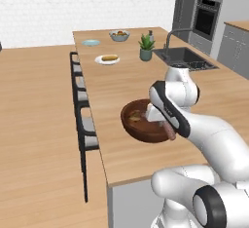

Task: Place one bun and one sausage from the bowl on each plate.

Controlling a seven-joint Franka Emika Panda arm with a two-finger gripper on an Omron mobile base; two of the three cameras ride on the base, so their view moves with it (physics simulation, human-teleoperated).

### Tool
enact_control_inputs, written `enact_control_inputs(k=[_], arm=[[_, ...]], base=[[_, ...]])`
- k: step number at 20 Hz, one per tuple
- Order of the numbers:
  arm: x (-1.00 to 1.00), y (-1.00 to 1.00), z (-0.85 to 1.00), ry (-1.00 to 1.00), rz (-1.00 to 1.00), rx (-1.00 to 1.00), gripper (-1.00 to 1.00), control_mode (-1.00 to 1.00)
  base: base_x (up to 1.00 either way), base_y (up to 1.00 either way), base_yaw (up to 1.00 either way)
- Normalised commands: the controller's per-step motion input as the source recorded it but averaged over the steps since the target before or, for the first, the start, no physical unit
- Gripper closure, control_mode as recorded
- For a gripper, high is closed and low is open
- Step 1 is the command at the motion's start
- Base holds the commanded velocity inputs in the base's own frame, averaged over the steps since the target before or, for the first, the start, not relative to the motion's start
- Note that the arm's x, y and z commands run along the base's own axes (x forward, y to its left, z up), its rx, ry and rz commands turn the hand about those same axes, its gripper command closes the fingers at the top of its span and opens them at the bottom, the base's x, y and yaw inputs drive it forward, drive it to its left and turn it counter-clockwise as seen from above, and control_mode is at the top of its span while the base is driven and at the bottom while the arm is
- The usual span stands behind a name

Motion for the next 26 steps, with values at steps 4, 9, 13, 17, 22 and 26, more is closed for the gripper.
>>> enact_control_inputs(k=[4,9,13,17,22,26], arm=[[0.0,0.0,0.0,0.0,0.0,0.0,1.0,1.0],[0.0,0.0,0.0,0.0,0.0,0.0,1.0,1.0],[0.0,0.0,0.0,0.0,0.0,0.0,1.0,1.0],[0.0,0.0,0.0,0.0,0.0,0.0,1.0,1.0],[0.0,0.0,0.0,0.0,0.0,0.0,1.0,1.0],[0.0,0.0,0.0,0.0,0.0,0.0,1.0,1.0]], base=[[-0.55,0.96,0.0],[-0.21,1.0,0.0],[0.18,1.0,0.0],[0.76,1.0,0.0],[0.88,1.0,0.0],[0.89,1.0,0.0]])
